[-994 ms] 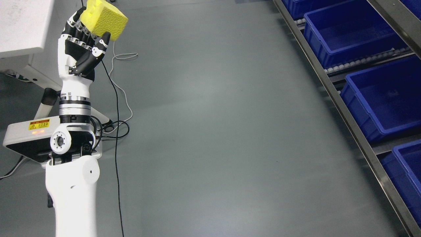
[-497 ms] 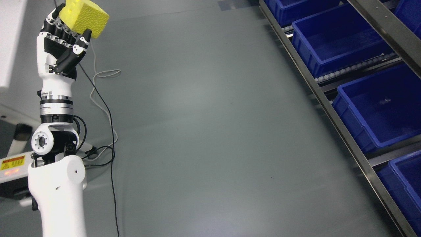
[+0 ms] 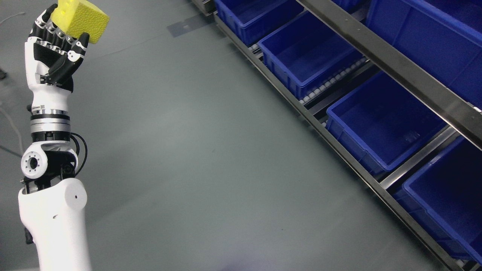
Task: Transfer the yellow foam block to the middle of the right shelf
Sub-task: 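Hold the cube raised in the left hand while turning toward the blue bins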
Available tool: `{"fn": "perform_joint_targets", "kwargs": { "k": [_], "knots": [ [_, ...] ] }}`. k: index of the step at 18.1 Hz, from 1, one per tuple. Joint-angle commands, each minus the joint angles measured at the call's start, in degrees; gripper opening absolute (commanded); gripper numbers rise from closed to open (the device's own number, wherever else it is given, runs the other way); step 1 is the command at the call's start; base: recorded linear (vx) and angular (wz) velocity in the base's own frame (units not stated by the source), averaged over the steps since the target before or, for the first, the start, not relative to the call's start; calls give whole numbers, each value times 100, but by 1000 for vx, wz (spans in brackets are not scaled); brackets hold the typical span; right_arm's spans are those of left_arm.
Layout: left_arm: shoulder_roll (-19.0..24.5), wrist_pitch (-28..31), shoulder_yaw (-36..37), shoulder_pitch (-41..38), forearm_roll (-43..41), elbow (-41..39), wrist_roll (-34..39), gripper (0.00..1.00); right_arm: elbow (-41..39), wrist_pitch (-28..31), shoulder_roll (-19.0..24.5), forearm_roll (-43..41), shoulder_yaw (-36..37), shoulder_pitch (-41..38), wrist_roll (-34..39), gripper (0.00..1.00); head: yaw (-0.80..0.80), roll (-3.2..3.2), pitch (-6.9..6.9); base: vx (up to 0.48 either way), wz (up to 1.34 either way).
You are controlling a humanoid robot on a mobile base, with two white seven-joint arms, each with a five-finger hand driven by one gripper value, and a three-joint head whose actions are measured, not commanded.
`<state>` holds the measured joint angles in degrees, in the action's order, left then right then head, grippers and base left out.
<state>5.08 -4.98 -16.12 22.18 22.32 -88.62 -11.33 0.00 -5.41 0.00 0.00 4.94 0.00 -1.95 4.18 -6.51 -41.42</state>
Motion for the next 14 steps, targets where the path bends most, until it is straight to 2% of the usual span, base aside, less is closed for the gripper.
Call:
{"fn": "perform_joint_targets", "kwargs": {
  "k": [1,4,14],
  "knots": [
    [55,110,-137,102,0,-33,-1,31,-100,-4,-100,18,-2,-9,2,100,0,0,0,412,-570],
    [-77,120,-128,269,0,-33,17,31,-100,-4,-100,18,7,-9,2,100,0,0,0,444,-530],
    [-112,128,-128,304,0,-24,17,31,-100,-4,-100,18,-2,-9,2,100,0,0,0,427,-321]
  ]
}}
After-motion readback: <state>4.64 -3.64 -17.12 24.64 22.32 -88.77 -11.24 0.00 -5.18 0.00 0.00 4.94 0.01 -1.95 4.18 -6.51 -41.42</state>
